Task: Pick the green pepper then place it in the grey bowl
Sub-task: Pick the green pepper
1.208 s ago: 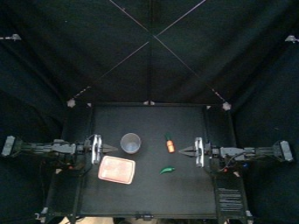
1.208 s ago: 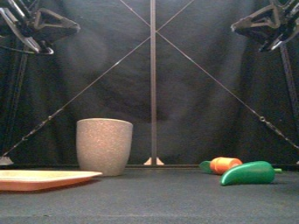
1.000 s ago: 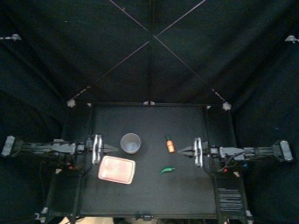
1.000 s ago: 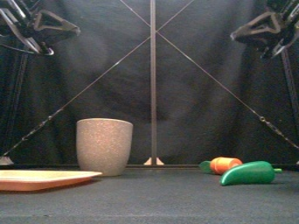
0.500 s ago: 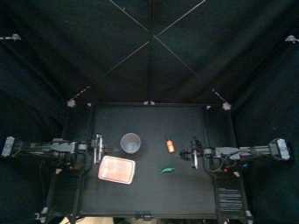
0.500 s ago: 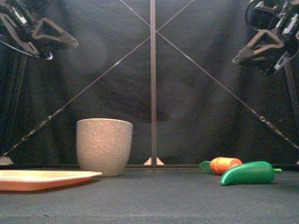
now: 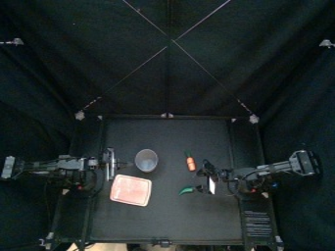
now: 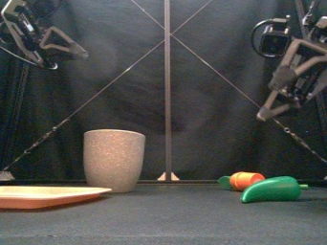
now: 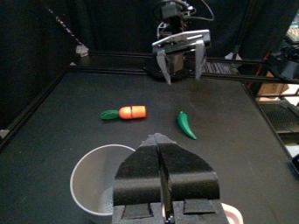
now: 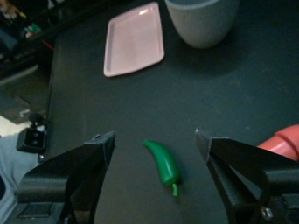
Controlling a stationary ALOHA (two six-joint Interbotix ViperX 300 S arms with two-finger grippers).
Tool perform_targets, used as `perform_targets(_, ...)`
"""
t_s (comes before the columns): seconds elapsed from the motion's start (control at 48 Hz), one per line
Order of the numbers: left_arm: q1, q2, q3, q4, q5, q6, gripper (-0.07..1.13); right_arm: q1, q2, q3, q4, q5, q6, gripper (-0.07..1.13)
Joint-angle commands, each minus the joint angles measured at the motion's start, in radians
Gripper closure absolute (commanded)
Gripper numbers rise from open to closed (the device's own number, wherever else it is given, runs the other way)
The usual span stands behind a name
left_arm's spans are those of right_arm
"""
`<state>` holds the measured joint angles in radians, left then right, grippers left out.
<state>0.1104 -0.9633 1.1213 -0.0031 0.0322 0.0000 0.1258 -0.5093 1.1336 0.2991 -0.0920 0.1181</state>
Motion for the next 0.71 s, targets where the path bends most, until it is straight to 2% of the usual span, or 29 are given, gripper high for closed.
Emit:
perform_targets(0.021, 0.008, 0.005, -0.011, 0.000, -0.009, 0.000, 1.06, 0.031, 0.078, -0.031, -0.012, -0.009, -0.002, 0.01)
perform_targets(0.25, 0.008, 0.005, -0.011, 0.000, -0.009, 0.002, 1.06, 0.051, 0.287, -0.137, -0.020, -0.005, -0.005, 0.01)
perform_targets(0.375, 0.008, 0.005, -0.008, 0.000, -0.009, 0.000, 1.06, 0.049, 0.367, -0.189, -0.069, 0.011, -0.008, 0.01)
perform_targets(0.521, 0.008, 0.005, 0.000, 0.000, -0.009, 0.000, 1.06, 0.049, 0.433, -0.209, -0.130, 0.051, -0.002, 0.01)
perform_targets(0.708, 0.005, 0.005, 0.008, -0.011, -0.009, 0.000, 1.06, 0.048, 0.474, -0.216, -0.140, 0.071, -0.002, 0.02)
